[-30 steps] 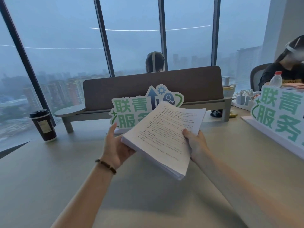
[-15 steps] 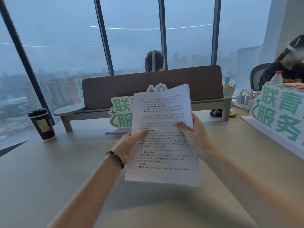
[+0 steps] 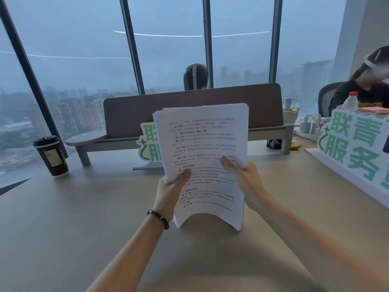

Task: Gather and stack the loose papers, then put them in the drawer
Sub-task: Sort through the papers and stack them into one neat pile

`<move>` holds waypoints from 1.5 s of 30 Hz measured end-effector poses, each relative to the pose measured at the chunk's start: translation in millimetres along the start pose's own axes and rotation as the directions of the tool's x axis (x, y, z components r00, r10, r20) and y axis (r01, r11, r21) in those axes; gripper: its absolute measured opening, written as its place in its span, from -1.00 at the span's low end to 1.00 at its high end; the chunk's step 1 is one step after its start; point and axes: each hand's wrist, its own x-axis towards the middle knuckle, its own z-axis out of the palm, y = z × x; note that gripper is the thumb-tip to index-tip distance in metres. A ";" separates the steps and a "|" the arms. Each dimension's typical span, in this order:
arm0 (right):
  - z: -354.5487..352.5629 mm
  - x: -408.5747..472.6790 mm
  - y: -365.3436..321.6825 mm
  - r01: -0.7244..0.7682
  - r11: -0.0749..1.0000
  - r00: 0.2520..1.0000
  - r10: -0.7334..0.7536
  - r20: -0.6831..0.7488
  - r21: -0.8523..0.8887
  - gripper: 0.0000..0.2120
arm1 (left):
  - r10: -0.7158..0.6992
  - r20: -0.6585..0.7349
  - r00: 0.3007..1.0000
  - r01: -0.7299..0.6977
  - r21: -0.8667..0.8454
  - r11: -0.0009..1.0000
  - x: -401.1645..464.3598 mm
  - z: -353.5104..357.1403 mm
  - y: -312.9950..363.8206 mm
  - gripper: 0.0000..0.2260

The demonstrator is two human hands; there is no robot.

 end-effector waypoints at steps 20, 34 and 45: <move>1.7 4.7 20.4 0.023 0.974 0.999 -0.014 0.042 -0.227 -0.84 | 0.030 -0.025 0.999 -0.028 0.061 0.998 -2.2 -22.4 -4.9 -0.87; -2.5 12.6 15.2 -0.025 0.949 0.992 0.062 0.107 -0.313 -0.79 | -0.092 0.070 0.993 0.082 0.136 0.987 1.4 -36.6 4.8 -0.76; 15.1 22.3 20.2 -0.388 0.918 0.919 0.392 0.044 -0.078 -0.71 | -0.417 0.240 0.877 0.443 -0.063 0.895 2.7 -51.9 26.9 -0.62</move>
